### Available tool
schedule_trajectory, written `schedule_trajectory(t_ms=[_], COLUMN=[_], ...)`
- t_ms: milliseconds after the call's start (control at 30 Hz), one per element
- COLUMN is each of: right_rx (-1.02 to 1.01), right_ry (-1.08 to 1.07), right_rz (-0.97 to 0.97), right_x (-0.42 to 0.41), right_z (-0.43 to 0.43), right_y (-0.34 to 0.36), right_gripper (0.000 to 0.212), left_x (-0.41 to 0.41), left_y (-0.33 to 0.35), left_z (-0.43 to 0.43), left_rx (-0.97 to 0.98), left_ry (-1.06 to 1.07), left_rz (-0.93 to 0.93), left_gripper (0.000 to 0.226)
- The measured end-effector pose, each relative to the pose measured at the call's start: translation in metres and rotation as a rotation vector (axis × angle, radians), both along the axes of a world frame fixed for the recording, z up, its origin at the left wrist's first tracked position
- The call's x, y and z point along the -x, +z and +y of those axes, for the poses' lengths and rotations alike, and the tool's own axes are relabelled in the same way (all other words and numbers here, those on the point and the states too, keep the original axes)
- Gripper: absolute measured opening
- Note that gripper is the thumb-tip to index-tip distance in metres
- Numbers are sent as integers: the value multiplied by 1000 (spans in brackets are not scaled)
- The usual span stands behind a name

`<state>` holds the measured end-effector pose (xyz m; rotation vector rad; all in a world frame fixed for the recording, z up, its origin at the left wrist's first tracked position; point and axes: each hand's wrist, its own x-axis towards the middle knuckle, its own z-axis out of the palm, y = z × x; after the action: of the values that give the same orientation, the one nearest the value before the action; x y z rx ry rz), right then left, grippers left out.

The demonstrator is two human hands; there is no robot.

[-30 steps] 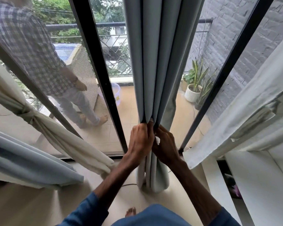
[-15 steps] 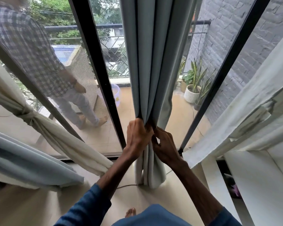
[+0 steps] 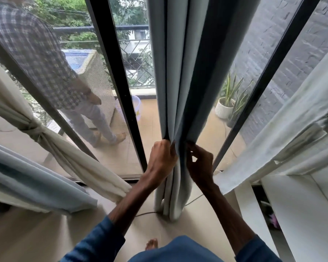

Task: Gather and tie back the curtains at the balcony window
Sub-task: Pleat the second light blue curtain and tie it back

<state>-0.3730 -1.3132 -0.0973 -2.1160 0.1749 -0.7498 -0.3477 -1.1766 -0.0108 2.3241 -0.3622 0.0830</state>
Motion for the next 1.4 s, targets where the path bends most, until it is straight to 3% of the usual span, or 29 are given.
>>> schedule_trajectory(t_ms=[100, 233, 467, 633, 867, 1233, 1333, 1400], right_rx=[-11, -9, 52, 80, 107, 142, 119, 96], right_ry=[174, 250, 58, -43, 57, 102, 162, 182], right_rz=[30, 37, 41, 106, 190, 126, 103, 103], right_x=[4, 2, -4, 1, 3, 8, 11, 12], right_z=[23, 20, 18, 7, 27, 36, 35, 34], right_y=[6, 12, 7, 2, -4, 8, 11, 11], right_gripper=[32, 34, 7, 17, 11, 12, 17, 24], left_x=[-1, -2, -7, -14, -11, -7, -11, -16], left_y=[1, 0, -12, -22, -25, -20, -24, -25], left_z=[-6, -4, 1, 6, -2, 1, 1, 1], left_rx=[-41, -33, 4, -2, -56, 106, 90, 74], left_ry=[8, -59, -220, -102, -181, -120, -96, -41], left_rz=[24, 10, 109, 44, 49, 86, 46, -2], left_gripper=[38, 45, 37, 43, 38, 39, 51, 47])
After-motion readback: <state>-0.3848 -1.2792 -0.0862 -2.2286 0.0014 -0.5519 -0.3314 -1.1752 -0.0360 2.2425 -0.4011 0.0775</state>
